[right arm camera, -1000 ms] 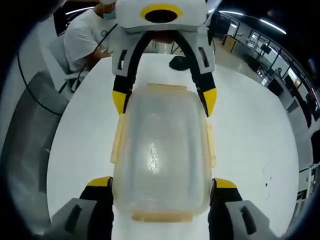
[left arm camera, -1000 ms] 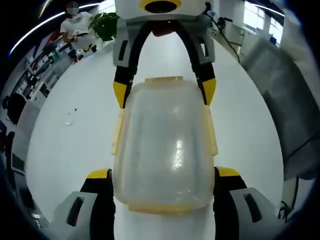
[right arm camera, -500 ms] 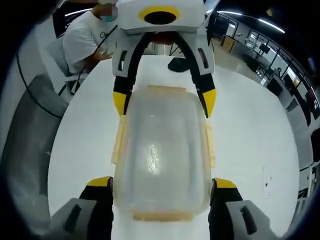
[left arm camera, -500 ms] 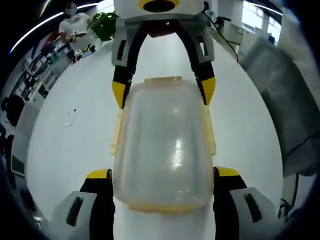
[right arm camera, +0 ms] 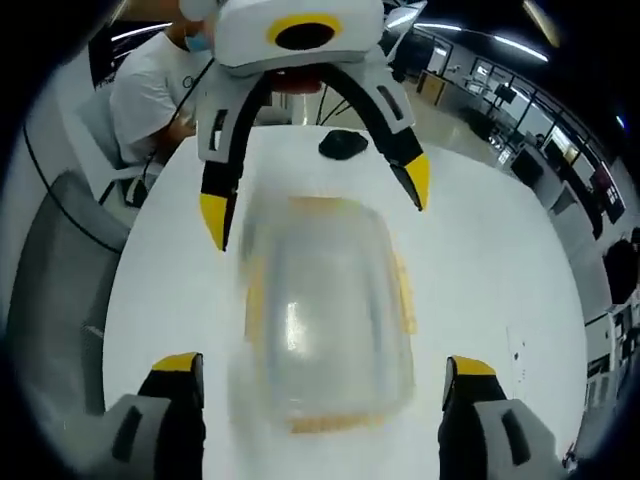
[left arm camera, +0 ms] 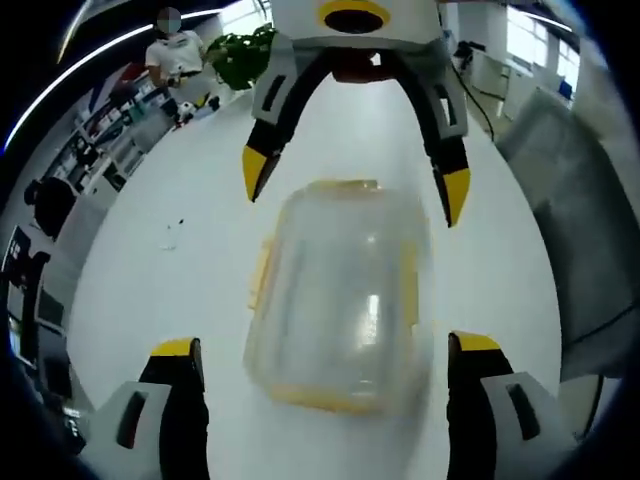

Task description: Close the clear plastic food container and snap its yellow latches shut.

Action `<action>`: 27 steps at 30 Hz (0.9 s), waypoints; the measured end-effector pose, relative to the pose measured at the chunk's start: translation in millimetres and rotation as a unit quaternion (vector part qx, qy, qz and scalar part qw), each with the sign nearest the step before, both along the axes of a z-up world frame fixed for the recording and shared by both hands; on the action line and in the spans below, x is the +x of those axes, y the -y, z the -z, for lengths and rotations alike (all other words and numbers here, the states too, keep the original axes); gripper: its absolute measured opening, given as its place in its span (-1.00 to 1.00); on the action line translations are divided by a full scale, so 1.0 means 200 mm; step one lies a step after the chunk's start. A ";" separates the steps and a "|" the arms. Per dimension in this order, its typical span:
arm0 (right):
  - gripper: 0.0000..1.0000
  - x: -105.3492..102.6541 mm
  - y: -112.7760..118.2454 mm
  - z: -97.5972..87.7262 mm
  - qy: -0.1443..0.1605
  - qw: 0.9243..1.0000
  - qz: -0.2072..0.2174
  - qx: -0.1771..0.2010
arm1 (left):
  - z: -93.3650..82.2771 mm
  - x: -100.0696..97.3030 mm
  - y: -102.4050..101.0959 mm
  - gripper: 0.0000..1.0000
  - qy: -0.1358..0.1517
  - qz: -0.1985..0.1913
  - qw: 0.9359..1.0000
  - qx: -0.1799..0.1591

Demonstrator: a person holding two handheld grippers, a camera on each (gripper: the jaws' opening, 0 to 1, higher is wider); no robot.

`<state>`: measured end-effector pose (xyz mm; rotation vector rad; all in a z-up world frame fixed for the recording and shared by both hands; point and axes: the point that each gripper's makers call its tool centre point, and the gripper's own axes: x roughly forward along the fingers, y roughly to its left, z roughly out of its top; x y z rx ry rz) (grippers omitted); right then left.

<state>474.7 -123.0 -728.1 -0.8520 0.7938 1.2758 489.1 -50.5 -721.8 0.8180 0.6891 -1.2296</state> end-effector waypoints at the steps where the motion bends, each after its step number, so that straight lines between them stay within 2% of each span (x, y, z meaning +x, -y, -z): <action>1: 0.98 0.00 0.01 -0.01 0.003 1.000 0.006 0.002 | -0.01 -0.01 0.00 0.98 0.002 -0.003 1.000 -0.001; 17: 0.98 -0.15 0.21 -0.11 0.025 0.997 0.064 0.023 | -0.12 -0.22 -0.08 0.98 0.016 -0.069 0.997 -0.018; 27: 0.98 -0.31 0.32 -0.17 0.018 0.990 0.121 0.077 | -0.16 -0.35 -0.08 0.98 0.020 -0.114 0.992 -0.044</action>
